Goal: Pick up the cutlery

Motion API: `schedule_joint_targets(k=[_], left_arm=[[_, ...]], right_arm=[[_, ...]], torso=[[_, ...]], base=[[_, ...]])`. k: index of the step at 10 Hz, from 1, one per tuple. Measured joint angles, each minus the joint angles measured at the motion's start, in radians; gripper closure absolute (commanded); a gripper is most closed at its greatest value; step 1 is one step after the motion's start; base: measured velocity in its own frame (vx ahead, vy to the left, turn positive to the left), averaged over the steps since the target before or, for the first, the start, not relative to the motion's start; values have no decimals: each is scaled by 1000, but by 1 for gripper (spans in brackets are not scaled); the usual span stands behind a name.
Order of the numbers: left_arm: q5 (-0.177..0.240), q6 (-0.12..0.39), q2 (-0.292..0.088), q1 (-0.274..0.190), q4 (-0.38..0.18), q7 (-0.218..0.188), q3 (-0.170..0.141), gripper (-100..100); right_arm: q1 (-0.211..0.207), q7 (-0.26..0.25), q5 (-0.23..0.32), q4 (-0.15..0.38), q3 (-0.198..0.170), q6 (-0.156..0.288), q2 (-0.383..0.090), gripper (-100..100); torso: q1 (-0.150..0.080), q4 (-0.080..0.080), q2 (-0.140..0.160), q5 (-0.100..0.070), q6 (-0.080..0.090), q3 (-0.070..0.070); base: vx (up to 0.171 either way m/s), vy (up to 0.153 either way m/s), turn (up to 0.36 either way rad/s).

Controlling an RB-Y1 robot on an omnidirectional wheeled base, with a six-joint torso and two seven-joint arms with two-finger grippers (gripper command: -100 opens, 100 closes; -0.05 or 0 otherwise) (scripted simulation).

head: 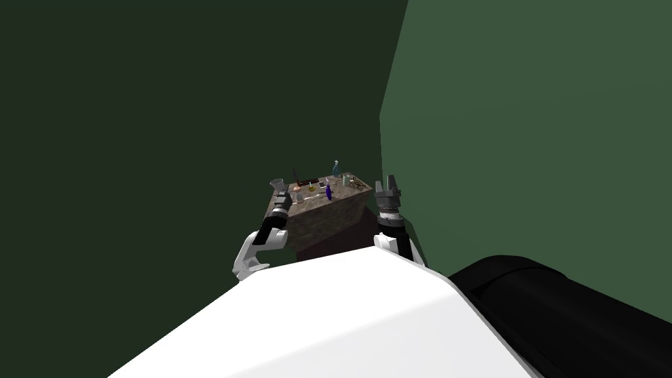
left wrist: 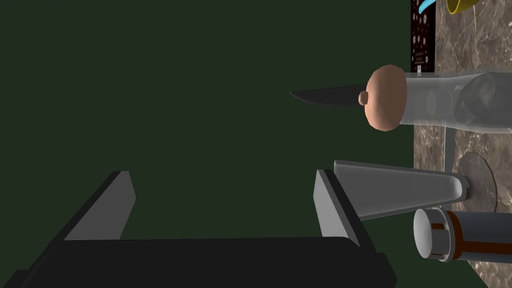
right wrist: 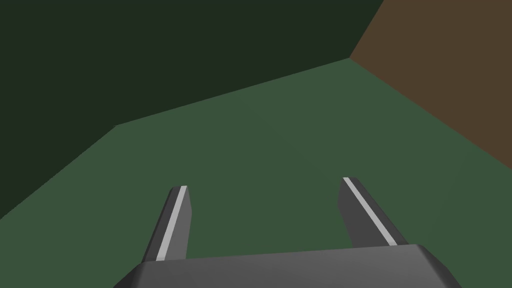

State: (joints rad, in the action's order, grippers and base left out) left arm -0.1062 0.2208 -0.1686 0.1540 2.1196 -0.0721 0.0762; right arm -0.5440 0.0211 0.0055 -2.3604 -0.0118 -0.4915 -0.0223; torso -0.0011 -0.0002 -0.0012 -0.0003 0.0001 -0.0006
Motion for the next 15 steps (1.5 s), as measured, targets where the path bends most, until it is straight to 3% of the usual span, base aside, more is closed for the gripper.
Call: schedule_joint_targets(k=[4, 6, 10, 15], left_arm=[[-3, 102, -4, -30, -20, -16, -6, -100], [-5, 116, -2, -31, -20, -16, -5, -100], [-10, 191, -1, -59, -42, -27, -9, -100], [-17, 309, -1, -110, -84, -47, -25, -100]], right_arm=[[0, 0, 0, 0, 0, 0, 0, 0], [0, 0, 0, 0, 0, 0, 0, 0], [0, 0, 0, 0, 0, 0, 0, 0], [0, 0, 0, 0, 0, 0, 0, 0]], torso=[[0, 0, 0, 0, 0, 0], [-1, 0, 0, 0, 0, 0], [-2, 0, 1, 0, -1, 1], [0, 0, 0, 0, 0, 0]], base=[[6, -10, -8], [12, -31, 22], [-3, -53, 55], [5, -34, -18]])
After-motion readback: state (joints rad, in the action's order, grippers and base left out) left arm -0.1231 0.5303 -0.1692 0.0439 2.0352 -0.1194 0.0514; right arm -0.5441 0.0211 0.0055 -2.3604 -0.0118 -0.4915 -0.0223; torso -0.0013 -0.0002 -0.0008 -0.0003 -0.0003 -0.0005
